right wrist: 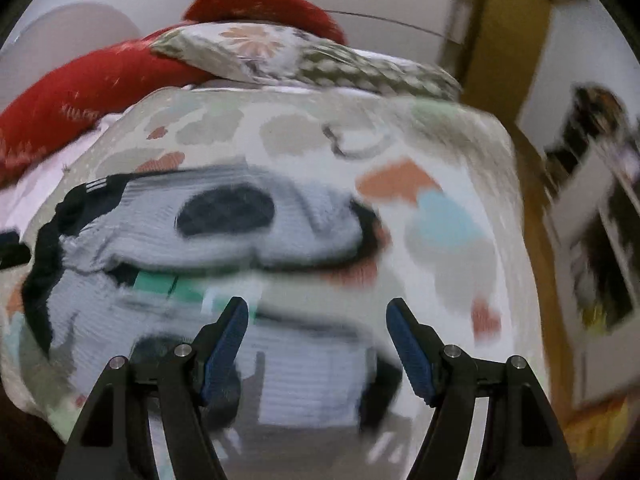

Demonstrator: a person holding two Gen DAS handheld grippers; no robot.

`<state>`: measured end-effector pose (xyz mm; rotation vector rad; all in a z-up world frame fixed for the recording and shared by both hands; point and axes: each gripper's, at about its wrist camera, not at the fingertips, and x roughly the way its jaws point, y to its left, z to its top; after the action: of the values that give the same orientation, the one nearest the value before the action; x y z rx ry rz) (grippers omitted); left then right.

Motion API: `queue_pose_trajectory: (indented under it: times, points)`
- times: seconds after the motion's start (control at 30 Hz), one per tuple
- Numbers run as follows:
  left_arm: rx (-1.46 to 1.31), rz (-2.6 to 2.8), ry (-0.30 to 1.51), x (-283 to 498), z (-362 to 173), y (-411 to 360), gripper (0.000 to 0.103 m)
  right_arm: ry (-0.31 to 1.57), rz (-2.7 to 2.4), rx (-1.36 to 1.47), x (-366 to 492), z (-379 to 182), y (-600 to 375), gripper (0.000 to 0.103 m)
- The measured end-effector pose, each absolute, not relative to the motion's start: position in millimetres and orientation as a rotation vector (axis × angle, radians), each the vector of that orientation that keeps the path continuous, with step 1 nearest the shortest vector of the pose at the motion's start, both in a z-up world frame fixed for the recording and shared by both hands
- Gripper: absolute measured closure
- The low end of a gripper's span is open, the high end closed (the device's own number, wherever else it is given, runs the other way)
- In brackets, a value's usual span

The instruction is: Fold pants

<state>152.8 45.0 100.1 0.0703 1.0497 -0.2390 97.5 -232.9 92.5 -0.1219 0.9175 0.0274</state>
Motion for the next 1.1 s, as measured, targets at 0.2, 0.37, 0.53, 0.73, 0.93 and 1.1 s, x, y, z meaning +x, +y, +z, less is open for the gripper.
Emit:
queue_pose_trajectory:
  times: [0.2, 0.37, 0.53, 0.73, 0.93, 1.1]
  points:
    - [0.089, -0.272, 1.128, 242, 64, 48, 0.020, 0.993, 0.111, -0.278, 200, 79, -213, 0.027]
    - [0.056, -0.348, 1.231, 286, 29, 48, 0.020, 1.084, 0.163, -0.203, 259, 50, -216, 0.027]
    - [0.106, -0.406, 1.255, 295, 14, 39, 0.014, 1.140, 0.215, -0.168, 291, 20, -216, 0.027]
    - [0.075, -0.480, 1.264, 289, 18, 45, 0.013, 1.153, 0.289, -0.066, 293, 13, -218, 0.025]
    - [0.211, -0.430, 1.240, 279, 23, 33, 0.064, 1.139, 0.318, -0.030, 286, 12, -214, 0.027]
    - [0.241, -0.407, 1.189, 261, 40, 30, 0.097, 1.141, 0.364, -0.079, 275, 22, -194, 0.095]
